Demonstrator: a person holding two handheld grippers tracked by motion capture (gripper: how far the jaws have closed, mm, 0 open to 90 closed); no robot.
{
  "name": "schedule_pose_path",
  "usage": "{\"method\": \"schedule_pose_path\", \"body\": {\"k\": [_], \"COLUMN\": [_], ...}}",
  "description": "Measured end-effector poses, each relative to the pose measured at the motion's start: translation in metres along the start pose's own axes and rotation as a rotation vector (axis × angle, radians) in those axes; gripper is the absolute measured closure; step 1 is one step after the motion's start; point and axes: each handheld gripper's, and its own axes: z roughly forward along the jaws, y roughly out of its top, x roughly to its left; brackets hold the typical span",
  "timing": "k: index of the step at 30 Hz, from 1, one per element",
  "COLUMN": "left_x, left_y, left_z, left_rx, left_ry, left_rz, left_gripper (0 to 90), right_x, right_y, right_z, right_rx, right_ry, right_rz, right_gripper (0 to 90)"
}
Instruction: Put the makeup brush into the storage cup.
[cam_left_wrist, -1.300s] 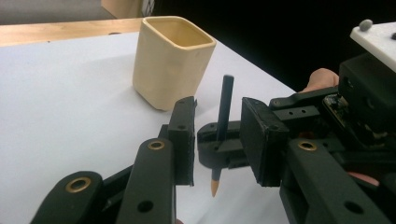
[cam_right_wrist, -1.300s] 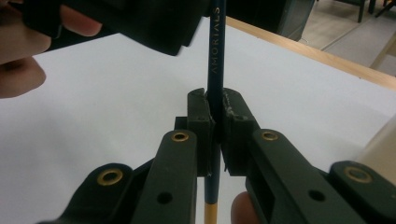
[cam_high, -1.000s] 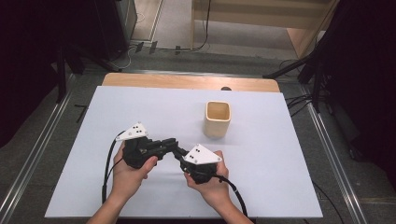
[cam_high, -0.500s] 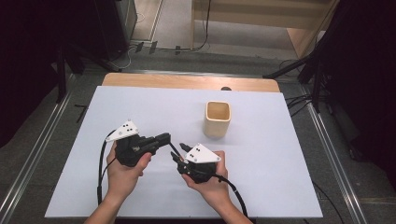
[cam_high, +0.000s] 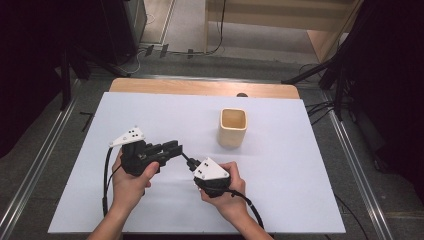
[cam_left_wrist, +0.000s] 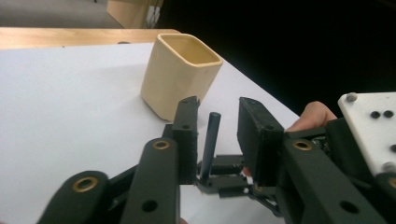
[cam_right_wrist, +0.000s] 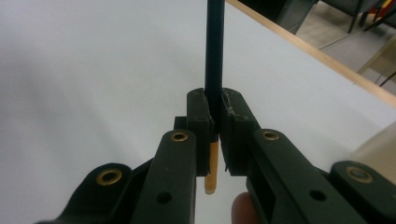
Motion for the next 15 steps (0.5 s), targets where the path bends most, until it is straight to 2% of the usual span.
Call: {"method": "schedule_pose_path", "body": {"k": [1,7,11,15], "left_x": [0.002,0.006,0.004,0.002], "left_y": [0.002,0.002,0.001,0.001], "left_z": [0.000,0.005,0.008,0.011], "left_rx": [0.026,0.106,0.125,0.144], "left_ry": [-0.007,-0.017,-0.030,-0.037], "left_rz": [-0.016,-0.037,-0.034,-0.036], "left_gripper": [66.7,70.5,73.6,73.9], "right_x": [-0.001,-0.006,-0.007,-0.010], "right_y": [0.000,0.000,-0.001,-0.002], "right_z": [0.000,-0.004,-0.005,-0.004], "right_rx": [0.007,0.013,0.014,0.024], "right_ry": [-0.014,-0.081,-0.111,-0.119], "right_rz": [-0.031,-0.176,-0.245,-0.285], "right_gripper": [84.4,84.3,84.3,84.4]}}
